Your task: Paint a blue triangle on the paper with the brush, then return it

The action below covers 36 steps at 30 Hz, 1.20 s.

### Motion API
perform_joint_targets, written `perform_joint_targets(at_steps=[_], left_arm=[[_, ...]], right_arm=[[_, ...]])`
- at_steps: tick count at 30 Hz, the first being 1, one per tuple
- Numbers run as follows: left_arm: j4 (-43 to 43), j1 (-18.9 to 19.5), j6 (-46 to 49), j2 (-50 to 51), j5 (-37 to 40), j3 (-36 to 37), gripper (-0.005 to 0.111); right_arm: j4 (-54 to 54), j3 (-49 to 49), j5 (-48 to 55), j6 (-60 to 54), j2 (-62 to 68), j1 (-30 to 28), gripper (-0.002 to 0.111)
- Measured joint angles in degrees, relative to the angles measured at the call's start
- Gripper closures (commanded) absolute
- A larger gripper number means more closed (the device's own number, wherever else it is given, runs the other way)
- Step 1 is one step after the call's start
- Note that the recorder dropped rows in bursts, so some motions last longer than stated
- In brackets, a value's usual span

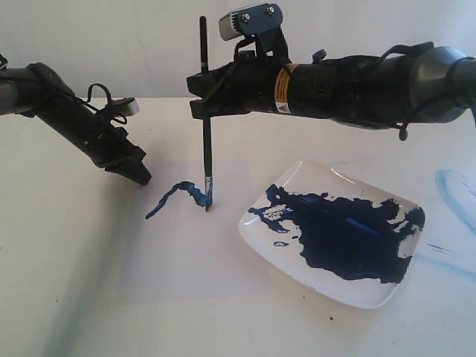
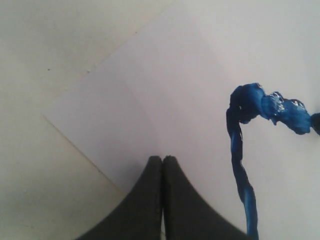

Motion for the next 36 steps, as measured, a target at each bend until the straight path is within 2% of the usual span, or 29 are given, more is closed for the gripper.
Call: perform_joint_targets(at_steps=[15,23,25,30,36], left_arm=[[0.0,0.0,0.0,0.0,0.23,0.0,0.107],[0.0,0.0,0.0,0.0,0.31,0.0,0.107],[0.0,0.0,0.0,0.0,0.31,0.0,0.107],[0.0,0.0,0.0,0.0,0.31,0.0,0.107],[0.0,0.0,0.0,0.0,0.36,0.0,0.107]], right_arm=[[-1.35,0.55,0.0,2.27,-0.09,0.0,0.108],[5.76,0.68,-8.48,-0.72,-0.09,0.11,0.108],[10.73,0.68,-10.79,-1.82,0.05,1.25,0.108],[17.85,0.68,-11.06,-7.2,2.74,4.63,0.108],[19.54,0.68,-9.59,-9.46,3.72,5.47,0.108]])
